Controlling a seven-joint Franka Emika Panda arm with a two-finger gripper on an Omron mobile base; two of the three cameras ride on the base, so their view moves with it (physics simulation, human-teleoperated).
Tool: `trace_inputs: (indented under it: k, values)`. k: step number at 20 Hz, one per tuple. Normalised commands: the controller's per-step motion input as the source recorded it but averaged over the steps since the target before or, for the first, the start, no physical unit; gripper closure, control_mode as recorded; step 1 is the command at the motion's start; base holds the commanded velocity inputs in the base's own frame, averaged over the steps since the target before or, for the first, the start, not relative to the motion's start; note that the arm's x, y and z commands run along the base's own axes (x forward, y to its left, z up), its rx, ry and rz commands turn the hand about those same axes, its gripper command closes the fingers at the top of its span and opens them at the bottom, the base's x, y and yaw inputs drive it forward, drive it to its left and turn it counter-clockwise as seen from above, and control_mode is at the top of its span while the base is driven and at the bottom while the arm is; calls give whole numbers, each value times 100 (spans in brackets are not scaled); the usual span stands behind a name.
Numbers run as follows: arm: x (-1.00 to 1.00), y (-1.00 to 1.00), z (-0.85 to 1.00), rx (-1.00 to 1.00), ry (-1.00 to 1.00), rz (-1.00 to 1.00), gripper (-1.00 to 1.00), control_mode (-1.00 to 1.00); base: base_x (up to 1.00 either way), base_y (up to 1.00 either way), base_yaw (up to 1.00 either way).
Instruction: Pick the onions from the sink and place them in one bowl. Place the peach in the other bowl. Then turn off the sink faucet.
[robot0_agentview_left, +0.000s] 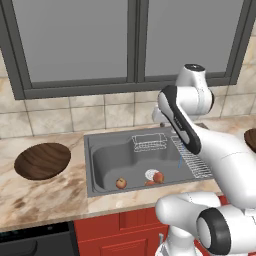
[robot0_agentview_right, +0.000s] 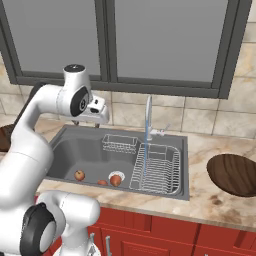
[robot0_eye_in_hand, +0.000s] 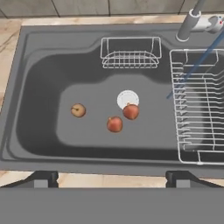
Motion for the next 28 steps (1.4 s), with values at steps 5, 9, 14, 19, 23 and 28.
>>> trace_inputs:
  k: [5,9,14,19,23,28]
  values:
    - [0,-1,-24,0,0,0,-100,-100,0,0,0]
    - [0,0,-22,0,0,0,-100,-100,0,0,0]
    - [0,0,-24,0,5,0,-100,-100,0,0,0]
    - [0,0,-30,0,4,0,-100,-100,0,0,0]
    - [4,0,-28,0,5,0,-100,-100,0,0,0]
    - [10,0,-27,0,7,0,-100,-100,0,0,0]
